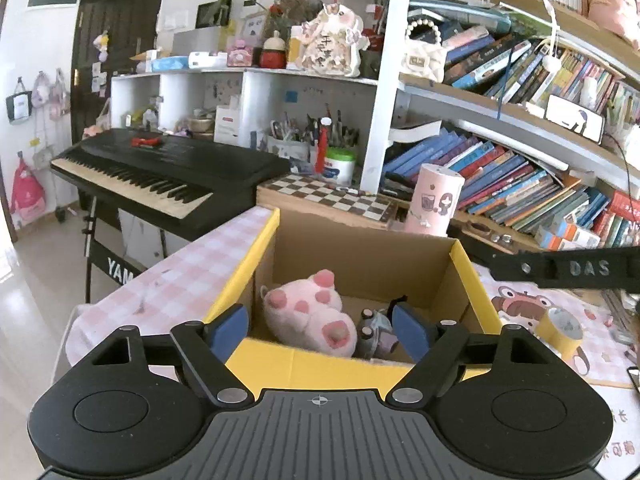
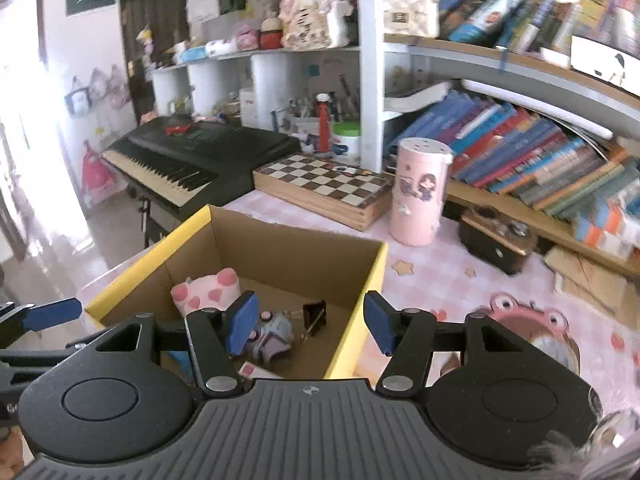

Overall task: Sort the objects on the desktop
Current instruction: 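Open both tools inside the box and lift them out, then move both tools away from the box toward the spray bottle and tape roll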

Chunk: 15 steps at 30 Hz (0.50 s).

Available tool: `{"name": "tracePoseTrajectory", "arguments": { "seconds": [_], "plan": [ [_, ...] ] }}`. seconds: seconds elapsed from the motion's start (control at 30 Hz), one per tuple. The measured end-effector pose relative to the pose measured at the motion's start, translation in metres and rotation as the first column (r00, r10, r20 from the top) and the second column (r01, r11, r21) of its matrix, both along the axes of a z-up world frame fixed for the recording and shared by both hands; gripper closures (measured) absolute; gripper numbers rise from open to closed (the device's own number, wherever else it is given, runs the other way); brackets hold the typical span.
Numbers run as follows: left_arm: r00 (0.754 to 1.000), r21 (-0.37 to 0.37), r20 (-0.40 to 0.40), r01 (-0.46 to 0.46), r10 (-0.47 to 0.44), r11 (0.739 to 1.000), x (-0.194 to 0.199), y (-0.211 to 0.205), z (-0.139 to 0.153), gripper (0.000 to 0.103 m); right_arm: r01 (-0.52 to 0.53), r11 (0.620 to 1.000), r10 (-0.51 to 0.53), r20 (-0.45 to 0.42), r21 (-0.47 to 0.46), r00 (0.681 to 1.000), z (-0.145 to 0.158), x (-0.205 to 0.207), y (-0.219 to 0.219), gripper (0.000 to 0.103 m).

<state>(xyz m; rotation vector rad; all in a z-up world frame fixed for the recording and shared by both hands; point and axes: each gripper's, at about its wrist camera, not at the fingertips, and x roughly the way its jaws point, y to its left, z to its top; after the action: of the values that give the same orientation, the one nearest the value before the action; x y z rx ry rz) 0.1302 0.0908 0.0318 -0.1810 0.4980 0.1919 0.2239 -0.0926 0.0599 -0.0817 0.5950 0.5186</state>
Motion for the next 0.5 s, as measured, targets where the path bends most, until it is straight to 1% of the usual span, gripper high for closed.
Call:
{"name": "tracePoseTrajectory", "arguments": {
  "seconds": [0.17, 0.27, 0.5],
  "plan": [
    [1.0, -0.01, 0.001, 0.009, -0.009, 1.0, -0.024, 0.005, -0.004, 0.021, 0.055, 0.998, -0.055, 0.003, 0.037, 0.998, -0.008, -0.034, -0.009, 0.047],
    [1.0, -0.014, -0.001, 0.004, -0.004, 1.0, -0.039, 0.009, -0.006, 0.021, 0.087, 0.995, -0.086, -0.014, 0.056, 0.996, -0.016, -0.053, -0.012, 0.047],
    [1.0, 0.0, -0.013, 0.009, -0.009, 1.0, -0.074, 0.01, -0.012, 0.021, 0.151, 0.988, -0.15, -0.016, 0.039, 0.989, -0.032, -0.1, -0.012, 0.047]
  ]
}}
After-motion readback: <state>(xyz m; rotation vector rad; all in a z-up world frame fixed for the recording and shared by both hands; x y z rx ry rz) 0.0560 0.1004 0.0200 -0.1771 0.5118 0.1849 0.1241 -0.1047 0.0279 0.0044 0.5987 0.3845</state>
